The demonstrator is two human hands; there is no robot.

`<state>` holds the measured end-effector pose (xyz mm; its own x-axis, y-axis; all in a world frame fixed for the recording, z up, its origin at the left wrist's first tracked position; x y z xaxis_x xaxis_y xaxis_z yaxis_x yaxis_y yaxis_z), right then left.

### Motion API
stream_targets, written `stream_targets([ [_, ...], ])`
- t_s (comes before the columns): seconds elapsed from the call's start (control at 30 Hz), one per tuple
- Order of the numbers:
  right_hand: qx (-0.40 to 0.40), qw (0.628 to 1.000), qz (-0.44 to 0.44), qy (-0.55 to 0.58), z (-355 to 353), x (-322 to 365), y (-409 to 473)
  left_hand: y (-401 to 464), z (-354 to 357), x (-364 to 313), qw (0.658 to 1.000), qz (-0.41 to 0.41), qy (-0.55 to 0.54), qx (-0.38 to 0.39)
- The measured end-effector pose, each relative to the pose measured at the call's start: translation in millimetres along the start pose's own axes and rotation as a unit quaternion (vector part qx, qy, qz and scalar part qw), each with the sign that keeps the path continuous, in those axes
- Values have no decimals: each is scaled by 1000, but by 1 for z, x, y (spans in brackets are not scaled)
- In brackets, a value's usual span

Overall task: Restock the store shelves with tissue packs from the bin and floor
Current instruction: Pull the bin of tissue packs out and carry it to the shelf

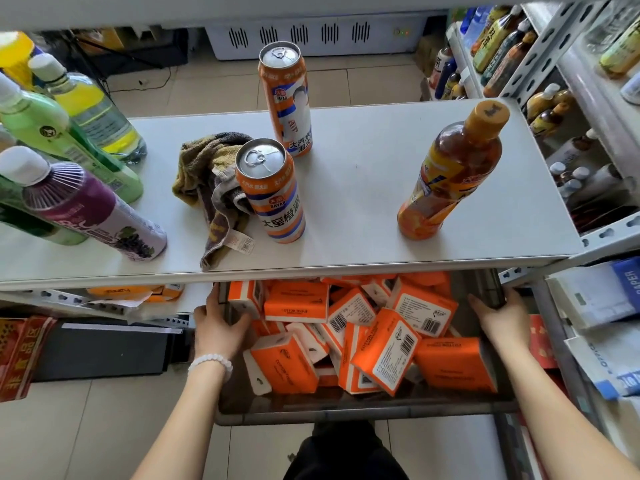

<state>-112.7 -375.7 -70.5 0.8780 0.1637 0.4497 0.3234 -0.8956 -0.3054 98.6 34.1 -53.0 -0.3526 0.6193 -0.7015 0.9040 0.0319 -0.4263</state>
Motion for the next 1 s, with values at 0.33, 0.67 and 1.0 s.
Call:
stream_targets([
  [0.33, -24, 999, 30, 16, 0, -35, -40, -25, -6, 26, 998, 13, 5, -55],
  [0.67, -44, 999, 16, 10, 3, -60, -78, -72, -24, 70, 995, 2, -15, -97],
  [1.0, -10, 996, -86, -1, -14, -64, -119, -189, -46, 137, 971, -49, -88, -217],
])
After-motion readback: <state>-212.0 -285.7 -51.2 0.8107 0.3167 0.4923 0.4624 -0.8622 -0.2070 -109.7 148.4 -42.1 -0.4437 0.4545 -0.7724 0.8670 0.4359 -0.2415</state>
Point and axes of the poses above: each hand's wrist, its own y-axis towards the middle knuckle, its own z-axis out of the palm, x = y × z, the point moved 3 cm from there along y, towards the middle knuckle, and after that the axes turned 11 degrees about -y, right-handed, at the moved point
